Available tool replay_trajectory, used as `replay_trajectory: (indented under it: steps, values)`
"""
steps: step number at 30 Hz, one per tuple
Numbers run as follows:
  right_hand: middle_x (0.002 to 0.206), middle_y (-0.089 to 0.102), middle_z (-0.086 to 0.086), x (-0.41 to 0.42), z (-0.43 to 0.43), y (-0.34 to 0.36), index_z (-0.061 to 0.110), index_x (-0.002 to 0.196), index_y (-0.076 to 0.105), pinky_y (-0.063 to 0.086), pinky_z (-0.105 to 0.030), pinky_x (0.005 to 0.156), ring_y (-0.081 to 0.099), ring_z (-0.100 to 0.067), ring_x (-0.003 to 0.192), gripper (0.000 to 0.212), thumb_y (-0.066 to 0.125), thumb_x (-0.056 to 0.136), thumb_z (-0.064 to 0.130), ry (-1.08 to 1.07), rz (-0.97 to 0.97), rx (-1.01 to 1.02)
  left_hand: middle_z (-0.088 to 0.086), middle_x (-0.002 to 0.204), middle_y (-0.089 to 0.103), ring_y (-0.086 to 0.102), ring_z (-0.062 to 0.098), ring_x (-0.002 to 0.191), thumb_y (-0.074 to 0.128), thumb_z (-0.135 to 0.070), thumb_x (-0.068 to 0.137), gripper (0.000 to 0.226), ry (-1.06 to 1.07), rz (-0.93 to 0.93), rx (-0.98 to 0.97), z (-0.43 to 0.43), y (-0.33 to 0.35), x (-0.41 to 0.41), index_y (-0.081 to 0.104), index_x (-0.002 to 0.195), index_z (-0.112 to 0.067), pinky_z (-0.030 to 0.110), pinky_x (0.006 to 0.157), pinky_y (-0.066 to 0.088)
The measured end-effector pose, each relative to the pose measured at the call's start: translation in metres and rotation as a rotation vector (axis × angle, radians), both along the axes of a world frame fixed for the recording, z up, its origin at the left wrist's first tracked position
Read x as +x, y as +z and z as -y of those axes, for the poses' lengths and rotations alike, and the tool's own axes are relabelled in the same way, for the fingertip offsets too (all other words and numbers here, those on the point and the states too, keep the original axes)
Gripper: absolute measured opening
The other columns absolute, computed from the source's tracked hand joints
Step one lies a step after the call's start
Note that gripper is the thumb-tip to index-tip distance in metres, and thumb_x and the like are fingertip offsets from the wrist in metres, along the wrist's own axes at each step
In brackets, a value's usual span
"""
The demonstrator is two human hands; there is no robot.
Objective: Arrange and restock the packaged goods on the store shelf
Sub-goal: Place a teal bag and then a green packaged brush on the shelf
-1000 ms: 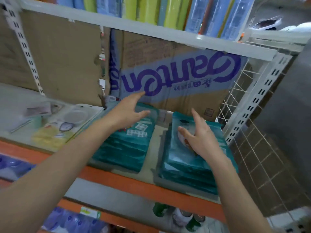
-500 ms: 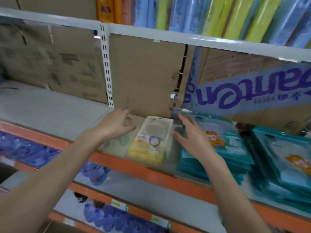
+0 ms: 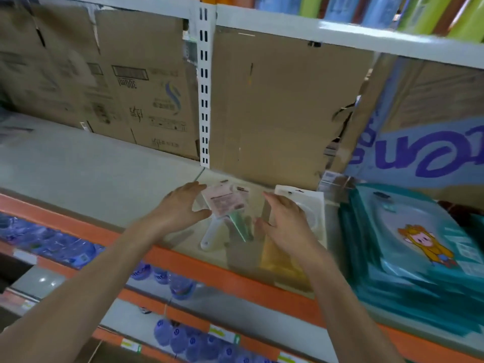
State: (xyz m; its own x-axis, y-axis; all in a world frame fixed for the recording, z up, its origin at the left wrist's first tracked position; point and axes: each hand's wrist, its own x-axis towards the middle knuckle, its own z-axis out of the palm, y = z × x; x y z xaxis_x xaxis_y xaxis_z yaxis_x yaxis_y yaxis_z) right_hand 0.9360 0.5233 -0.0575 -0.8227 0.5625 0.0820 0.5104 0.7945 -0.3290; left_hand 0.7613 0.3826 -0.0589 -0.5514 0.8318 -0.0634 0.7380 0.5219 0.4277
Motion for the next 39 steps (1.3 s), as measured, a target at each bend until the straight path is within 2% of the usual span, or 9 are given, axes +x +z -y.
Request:
replay_trajectory:
  steps: [7,15,18,20,24,27,31,35,39]
  values:
    - [0.124,0.057,-0.002,-0.05,0.013,-0.024,0.019,0.126,0.049,0.034,-0.033,0.093,0.048,-0.023,0.116,0.05,0.05,0.089,0.052,-0.071,0.11,0.058,0.001,0.154,0.02,0.022,0.019,0.14,0.057,-0.035,0.089,0.067,-0.052,0.052,0.034,-0.014,-0.023,-0.059,0.024,0.146,-0.019,0.031,0.113,0.019]
    - [0.108,0.064,-0.004,-0.068,0.039,-0.037,0.018,0.114,0.057,0.038,-0.03,0.087,0.057,-0.021,0.105,0.047,0.052,0.087,0.055,-0.371,0.243,0.171,0.005,0.149,0.033,0.034,0.021,0.134,0.062,-0.034,0.086,0.066,-0.272,0.112,0.1,-0.027,-0.041,-0.101,0.033,0.142,-0.014,0.035,0.109,0.029]
    - [0.072,0.068,-0.005,-0.077,0.049,-0.04,0.017,0.079,0.069,0.047,-0.032,0.072,0.066,-0.021,0.071,0.039,0.073,0.07,0.055,-0.479,0.207,0.314,0.004,0.148,0.033,0.036,0.021,0.132,0.062,-0.038,0.085,0.067,-0.355,0.14,0.102,-0.025,-0.038,-0.113,0.033,0.142,-0.015,0.032,0.108,0.031]
    - [0.072,0.069,-0.005,-0.08,0.058,-0.036,0.015,0.08,0.069,0.049,-0.033,0.072,0.067,-0.022,0.067,0.035,0.07,0.075,0.05,-0.507,0.208,0.319,0.003,0.149,0.032,0.035,0.021,0.133,0.062,-0.033,0.087,0.065,-0.386,0.165,0.108,-0.023,-0.037,-0.122,0.033,0.142,-0.016,0.033,0.109,0.03]
    - [0.111,0.064,-0.007,-0.078,0.062,-0.035,0.014,0.114,0.059,0.046,-0.032,0.082,0.062,-0.025,0.101,0.027,0.047,0.093,0.026,-0.592,0.27,0.111,-0.004,0.152,0.025,0.031,0.015,0.135,0.06,-0.035,0.087,0.067,-0.485,0.258,0.104,-0.018,-0.031,-0.135,0.027,0.144,-0.024,0.028,0.108,0.028]
    - [0.109,0.065,-0.005,-0.077,0.066,-0.028,0.014,0.112,0.062,0.045,-0.031,0.08,0.061,-0.023,0.099,0.025,0.051,0.092,0.025,-0.624,0.221,0.073,-0.01,0.152,0.022,0.024,0.009,0.137,0.061,-0.036,0.086,0.072,-0.544,0.395,0.108,-0.016,-0.027,-0.14,0.023,0.145,-0.026,0.02,0.103,0.023]
    - [0.083,0.065,0.002,-0.071,0.065,-0.016,0.01,0.094,0.07,0.04,-0.027,0.065,0.058,-0.014,0.076,0.014,0.065,0.085,0.02,-0.611,-0.126,-0.134,-0.016,0.147,0.026,0.023,0.006,0.137,0.064,-0.039,0.081,0.073,-0.524,0.535,0.195,-0.018,-0.024,-0.145,0.024,0.142,-0.037,0.022,0.103,0.023]
    - [0.067,0.061,-0.005,-0.076,0.069,-0.002,0.006,0.081,0.07,0.048,-0.034,0.066,0.056,-0.016,0.062,0.011,0.061,0.085,0.001,-0.486,-0.575,-0.675,-0.018,0.138,0.039,0.036,0.002,0.129,0.073,-0.062,0.061,0.096,-0.465,0.689,0.359,-0.02,-0.001,-0.149,0.029,0.141,-0.033,0.019,0.101,0.029]
    - [0.078,0.07,-0.008,-0.082,0.071,0.01,0.005,0.088,0.07,0.055,-0.024,0.067,0.066,-0.016,0.068,0.012,0.062,0.079,0.006,-0.291,-0.735,-1.09,-0.013,0.129,0.049,0.046,0.005,0.12,0.072,-0.034,0.076,0.072,-0.384,0.898,0.543,-0.024,0.025,-0.153,0.036,0.138,-0.03,0.009,0.085,0.038]
